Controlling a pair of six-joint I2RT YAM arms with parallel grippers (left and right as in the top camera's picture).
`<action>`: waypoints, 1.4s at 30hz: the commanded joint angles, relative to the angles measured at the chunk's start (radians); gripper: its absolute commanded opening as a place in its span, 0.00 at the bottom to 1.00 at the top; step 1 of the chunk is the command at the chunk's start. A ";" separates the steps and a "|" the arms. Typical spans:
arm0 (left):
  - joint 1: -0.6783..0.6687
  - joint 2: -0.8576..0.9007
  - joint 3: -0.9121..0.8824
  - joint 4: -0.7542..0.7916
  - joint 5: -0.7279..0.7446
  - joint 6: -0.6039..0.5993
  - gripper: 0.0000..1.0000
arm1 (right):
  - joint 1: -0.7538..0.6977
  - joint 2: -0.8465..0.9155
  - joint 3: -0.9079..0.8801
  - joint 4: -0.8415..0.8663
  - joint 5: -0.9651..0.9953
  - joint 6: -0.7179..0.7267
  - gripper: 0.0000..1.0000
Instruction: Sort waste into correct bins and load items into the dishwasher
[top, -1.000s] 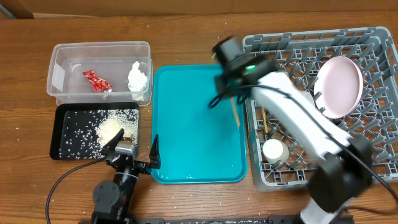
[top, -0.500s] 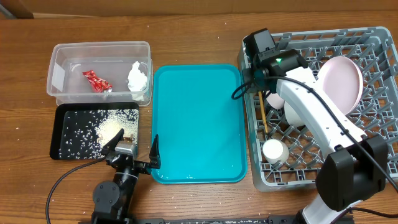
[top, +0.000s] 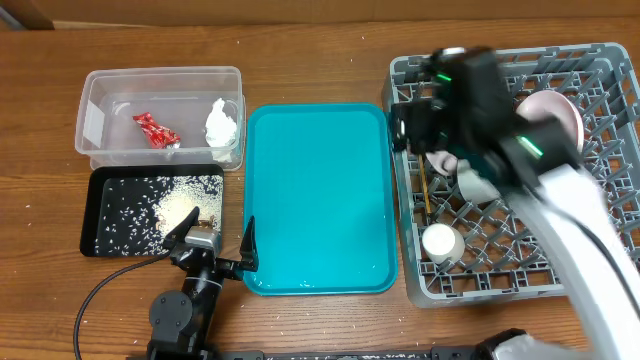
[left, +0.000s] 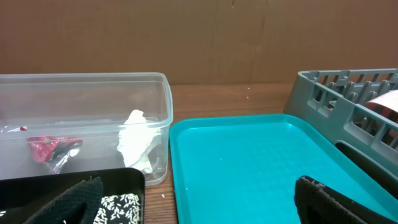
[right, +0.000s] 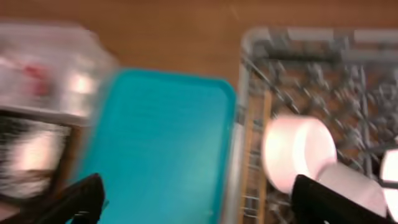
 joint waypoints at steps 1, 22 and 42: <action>0.011 -0.010 -0.007 0.003 0.000 0.008 1.00 | 0.013 -0.180 0.034 -0.005 -0.096 0.008 1.00; 0.011 -0.010 -0.007 0.003 0.000 0.008 1.00 | -0.094 -0.805 -0.304 0.017 0.193 -0.026 1.00; 0.011 -0.010 -0.007 0.003 0.000 0.008 1.00 | -0.229 -1.364 -1.365 0.767 0.083 -0.022 1.00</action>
